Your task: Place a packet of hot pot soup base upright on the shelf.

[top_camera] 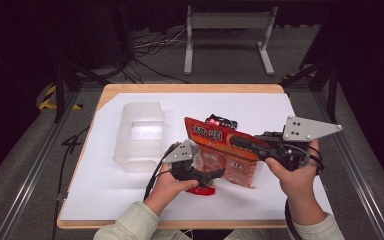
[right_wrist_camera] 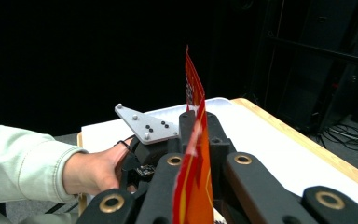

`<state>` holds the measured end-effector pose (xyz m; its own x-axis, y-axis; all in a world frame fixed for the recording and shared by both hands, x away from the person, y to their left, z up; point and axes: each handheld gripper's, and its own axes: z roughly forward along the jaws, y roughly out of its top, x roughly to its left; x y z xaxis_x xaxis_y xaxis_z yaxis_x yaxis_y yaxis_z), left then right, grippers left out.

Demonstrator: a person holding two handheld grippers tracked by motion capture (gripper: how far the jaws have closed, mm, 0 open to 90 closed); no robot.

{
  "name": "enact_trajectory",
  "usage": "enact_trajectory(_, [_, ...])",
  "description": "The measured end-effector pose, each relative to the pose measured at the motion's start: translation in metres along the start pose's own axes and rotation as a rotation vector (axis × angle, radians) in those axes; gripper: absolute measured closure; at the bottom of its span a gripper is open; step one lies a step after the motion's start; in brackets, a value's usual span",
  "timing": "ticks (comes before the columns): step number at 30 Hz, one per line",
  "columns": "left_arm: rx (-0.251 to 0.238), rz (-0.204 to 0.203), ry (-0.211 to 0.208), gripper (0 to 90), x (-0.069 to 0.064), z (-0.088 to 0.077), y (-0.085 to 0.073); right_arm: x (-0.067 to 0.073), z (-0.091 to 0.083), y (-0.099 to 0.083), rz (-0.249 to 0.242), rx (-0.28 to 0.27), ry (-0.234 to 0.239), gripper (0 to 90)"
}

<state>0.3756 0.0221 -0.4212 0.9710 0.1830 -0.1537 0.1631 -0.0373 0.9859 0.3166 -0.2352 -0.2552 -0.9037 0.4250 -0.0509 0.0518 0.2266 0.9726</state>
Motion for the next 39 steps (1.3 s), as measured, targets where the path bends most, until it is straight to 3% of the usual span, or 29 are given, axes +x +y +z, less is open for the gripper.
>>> enact_trajectory(4, [-0.009,0.01,-0.053,26.0,-0.001,0.001,0.001,0.0,0.002,-0.001,0.005,-0.007,0.004,90.0])
enact_trajectory(7, [0.015,0.055,-0.086,36.4,-0.006,0.003,0.005,-0.001,0.004,-0.003,0.022,-0.015,0.02,90.0])
enact_trajectory(9, [0.018,0.055,-0.097,45.2,-0.008,0.004,0.006,0.0,0.005,-0.003,0.024,-0.021,0.024,90.0])
enact_trajectory(12, [0.024,0.048,-0.158,57.6,-0.012,0.002,0.01,-0.001,0.002,-0.003,0.028,-0.032,0.018,90.0])
enact_trajectory(13, [0.032,0.043,-0.16,63.4,-0.014,0.001,0.011,-0.002,0.0,-0.003,0.026,-0.038,0.012,90.0])
enact_trajectory(24, [0.102,0.06,-0.115,68.5,-0.019,-0.01,0.025,-0.006,-0.002,-0.006,0.041,-0.066,0.008,87.6])
enact_trajectory(35, [0.127,0.056,-0.072,69.8,-0.014,-0.024,0.031,-0.016,-0.015,-0.009,0.038,-0.123,-0.077,62.2])
enact_trajectory(39, [0.123,0.06,-0.046,69.9,-0.011,-0.035,0.035,-0.023,-0.027,-0.012,0.044,-0.133,-0.109,59.1])
